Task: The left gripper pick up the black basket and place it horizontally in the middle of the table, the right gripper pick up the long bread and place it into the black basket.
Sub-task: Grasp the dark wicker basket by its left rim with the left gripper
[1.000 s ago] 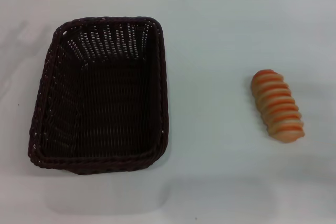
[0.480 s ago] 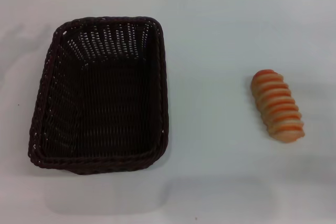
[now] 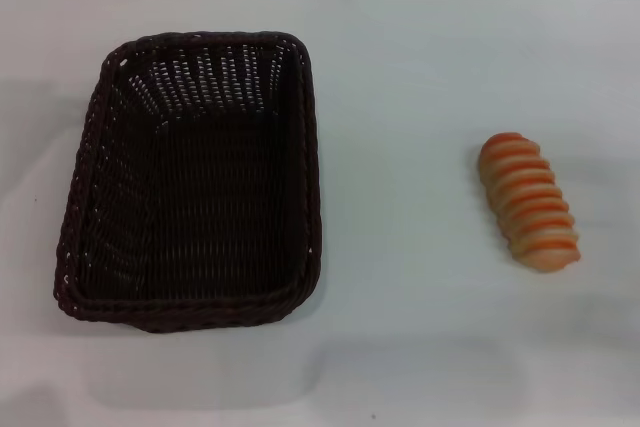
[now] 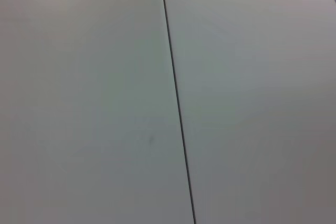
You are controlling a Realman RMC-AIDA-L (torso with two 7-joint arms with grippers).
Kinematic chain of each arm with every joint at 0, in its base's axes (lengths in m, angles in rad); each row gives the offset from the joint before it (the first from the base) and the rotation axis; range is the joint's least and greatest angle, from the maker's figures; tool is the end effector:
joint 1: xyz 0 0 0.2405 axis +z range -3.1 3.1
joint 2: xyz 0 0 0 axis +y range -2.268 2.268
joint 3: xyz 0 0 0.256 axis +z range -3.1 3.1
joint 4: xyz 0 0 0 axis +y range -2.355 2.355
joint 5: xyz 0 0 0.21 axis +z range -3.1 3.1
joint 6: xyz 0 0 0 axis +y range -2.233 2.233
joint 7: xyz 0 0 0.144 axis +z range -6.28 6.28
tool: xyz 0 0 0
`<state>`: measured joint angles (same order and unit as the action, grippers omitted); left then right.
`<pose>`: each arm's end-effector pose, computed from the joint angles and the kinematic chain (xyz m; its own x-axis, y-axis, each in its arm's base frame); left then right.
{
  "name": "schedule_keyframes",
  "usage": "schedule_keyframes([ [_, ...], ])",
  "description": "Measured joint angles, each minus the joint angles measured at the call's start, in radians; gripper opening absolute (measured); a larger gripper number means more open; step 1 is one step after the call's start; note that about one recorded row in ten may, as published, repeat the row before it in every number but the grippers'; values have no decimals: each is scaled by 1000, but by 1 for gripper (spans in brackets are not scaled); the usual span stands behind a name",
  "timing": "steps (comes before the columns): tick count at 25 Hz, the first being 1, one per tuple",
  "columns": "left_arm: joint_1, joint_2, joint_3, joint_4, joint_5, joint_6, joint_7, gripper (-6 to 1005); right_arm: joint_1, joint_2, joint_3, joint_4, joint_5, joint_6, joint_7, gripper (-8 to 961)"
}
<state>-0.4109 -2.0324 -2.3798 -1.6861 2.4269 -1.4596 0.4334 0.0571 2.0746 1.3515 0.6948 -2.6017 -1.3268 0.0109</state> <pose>-0.2281 0.3518 0.1858 0.4981 0.6254 0.6007 0.8351 -0.1593 -0.5266 0.3141 0.2768 0.0772 0.6285 0.4628 -0.6251 -0.7509 0.1516 -0.6428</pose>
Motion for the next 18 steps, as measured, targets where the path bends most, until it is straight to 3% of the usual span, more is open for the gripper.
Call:
schedule_keyframes([
  [1, -45, -19, 7, -50, 113, -86, -20, 824, 2, 0, 0, -3, 0, 0, 0, 666],
  [4, -73, -22, 33, -68, 178, -148, -48, 824, 6, 1, 0, -9, 0, 0, 0, 666],
  [6, -73, -22, 33, -68, 178, -148, -48, 824, 8, 1, 0, -9, 0, 0, 0, 666],
  [7, -84, -22, 108, -92, 226, -191, -111, 824, 10, 1, 0, -9, 0, 0, 0, 666],
  [9, -86, -23, 139, -100, 240, -201, -141, 823, 16, 0, 0, -9, 0, 0, 0, 666],
  [18, -123, -24, 236, -97, 311, -266, -262, 823, 46, -1, 0, -15, 0, 0, 1, 667],
])
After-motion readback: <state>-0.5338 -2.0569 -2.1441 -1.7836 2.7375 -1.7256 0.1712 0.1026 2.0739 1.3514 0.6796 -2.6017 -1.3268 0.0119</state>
